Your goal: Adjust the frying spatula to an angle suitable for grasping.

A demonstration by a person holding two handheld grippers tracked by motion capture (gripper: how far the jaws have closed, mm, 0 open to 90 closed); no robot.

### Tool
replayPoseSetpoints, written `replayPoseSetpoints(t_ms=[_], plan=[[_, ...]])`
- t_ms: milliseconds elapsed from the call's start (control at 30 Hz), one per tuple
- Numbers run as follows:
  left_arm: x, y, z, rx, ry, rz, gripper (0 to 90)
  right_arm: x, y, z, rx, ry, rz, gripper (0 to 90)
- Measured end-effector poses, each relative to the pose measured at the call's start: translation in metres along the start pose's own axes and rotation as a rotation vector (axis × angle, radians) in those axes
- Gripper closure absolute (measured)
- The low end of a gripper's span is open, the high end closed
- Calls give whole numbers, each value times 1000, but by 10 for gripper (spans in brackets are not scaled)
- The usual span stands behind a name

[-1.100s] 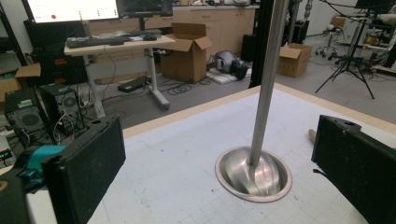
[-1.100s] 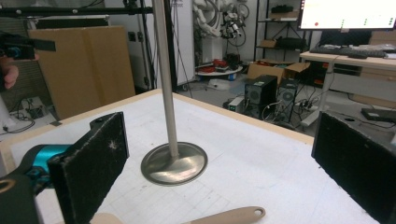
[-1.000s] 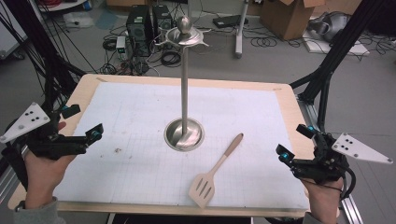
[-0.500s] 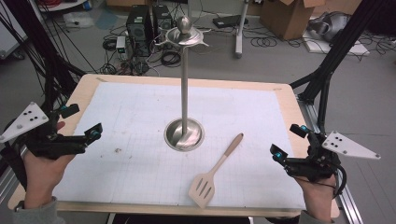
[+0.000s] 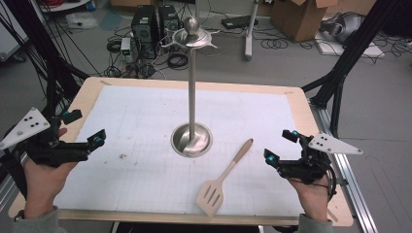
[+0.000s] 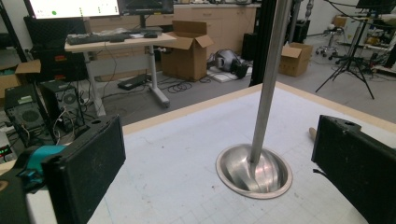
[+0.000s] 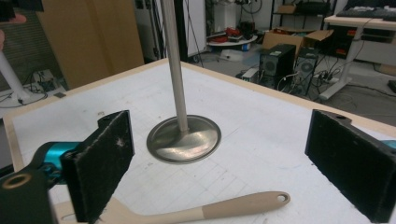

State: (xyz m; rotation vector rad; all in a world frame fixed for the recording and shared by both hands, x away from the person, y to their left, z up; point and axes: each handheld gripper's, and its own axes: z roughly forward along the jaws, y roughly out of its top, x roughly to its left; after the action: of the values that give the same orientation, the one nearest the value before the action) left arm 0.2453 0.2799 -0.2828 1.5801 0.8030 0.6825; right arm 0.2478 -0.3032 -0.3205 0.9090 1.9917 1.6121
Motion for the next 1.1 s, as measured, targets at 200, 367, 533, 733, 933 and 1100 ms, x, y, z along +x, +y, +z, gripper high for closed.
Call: replayPoseSetpoints(t_ms=[200, 367, 533, 733, 933, 1100], plan=[[-1, -2, 2, 8, -2, 1, 33, -1, -6, 10, 25, 19, 9, 179], [-2, -4, 3, 16, -6, 3, 33, -2, -9, 21, 36, 41, 26, 260], [-2, -5, 3, 25, -1, 1, 33, -2, -16, 32, 73, 44, 25, 338], [-1, -7, 3, 31, 2, 2, 33, -2, -24, 45, 115, 42, 17, 450], [-1, -9, 1, 35, 27, 6, 33, 0, -31, 57, 149, 53, -16, 574], [1, -10, 0, 39, 27, 0, 33, 2, -38, 68, 192, 71, -17, 681]])
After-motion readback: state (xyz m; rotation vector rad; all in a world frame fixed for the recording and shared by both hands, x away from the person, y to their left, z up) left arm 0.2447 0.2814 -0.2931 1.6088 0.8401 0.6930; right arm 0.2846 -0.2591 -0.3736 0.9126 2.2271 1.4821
